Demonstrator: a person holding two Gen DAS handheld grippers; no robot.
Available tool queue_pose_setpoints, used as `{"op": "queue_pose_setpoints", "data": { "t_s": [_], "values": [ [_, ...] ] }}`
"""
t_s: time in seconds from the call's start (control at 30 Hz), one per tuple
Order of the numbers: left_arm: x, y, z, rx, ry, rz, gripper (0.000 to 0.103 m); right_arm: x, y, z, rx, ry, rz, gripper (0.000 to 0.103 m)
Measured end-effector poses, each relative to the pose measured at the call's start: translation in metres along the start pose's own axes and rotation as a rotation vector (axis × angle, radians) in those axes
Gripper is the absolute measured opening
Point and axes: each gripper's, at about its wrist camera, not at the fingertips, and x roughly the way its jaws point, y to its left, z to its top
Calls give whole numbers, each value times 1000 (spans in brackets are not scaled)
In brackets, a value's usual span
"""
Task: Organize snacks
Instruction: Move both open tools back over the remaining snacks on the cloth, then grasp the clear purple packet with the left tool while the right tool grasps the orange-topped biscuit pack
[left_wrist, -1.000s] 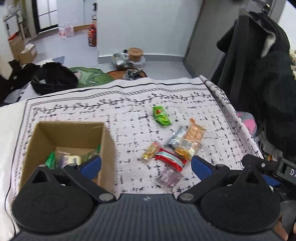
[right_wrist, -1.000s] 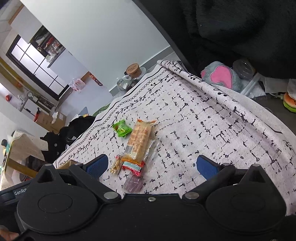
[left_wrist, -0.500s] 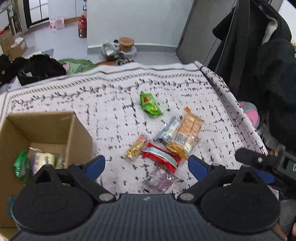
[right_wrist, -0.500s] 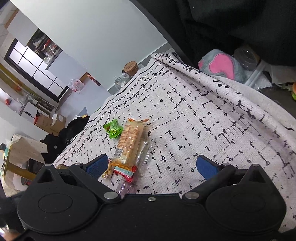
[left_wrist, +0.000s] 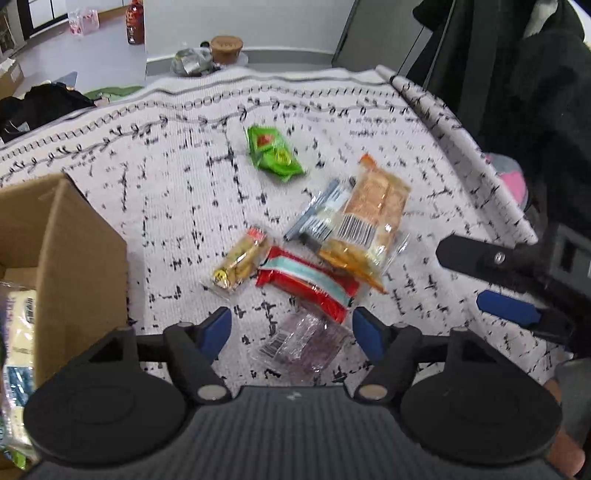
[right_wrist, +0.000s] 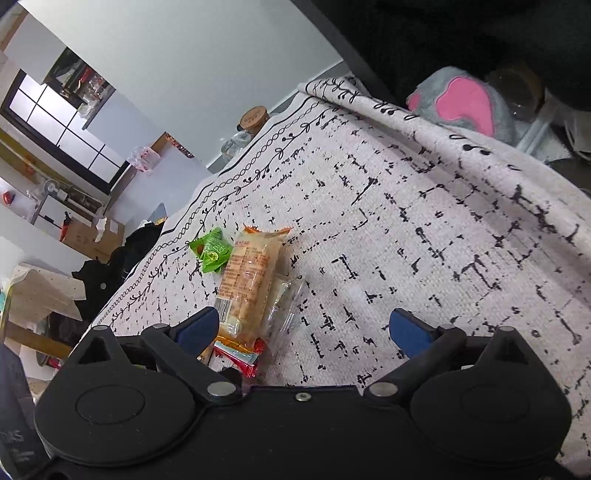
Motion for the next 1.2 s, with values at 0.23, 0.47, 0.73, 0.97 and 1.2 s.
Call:
{"op": "queue_pose_setpoints", "data": {
  "t_s": [0.23, 0.47, 0.73, 0.97, 1.2],
  "values": [
    [11, 7, -2, -18, 62, -44, 45, 14, 5, 3, -3, 7, -12, 99],
    [3, 18, 1, -94, 47, -48, 24, 23, 20, 5, -32, 1, -4, 99],
    [-2, 30, 1, -141, 22, -19, 22, 37, 37, 2, -71, 23, -31, 68],
    [-10, 35, 3, -156, 2, 3, 27, 30, 40, -8, -98, 77, 14, 15],
    [-12, 30, 0, -139, 7, 2, 55, 11, 32, -14, -95, 94, -22, 0]
  ]
}}
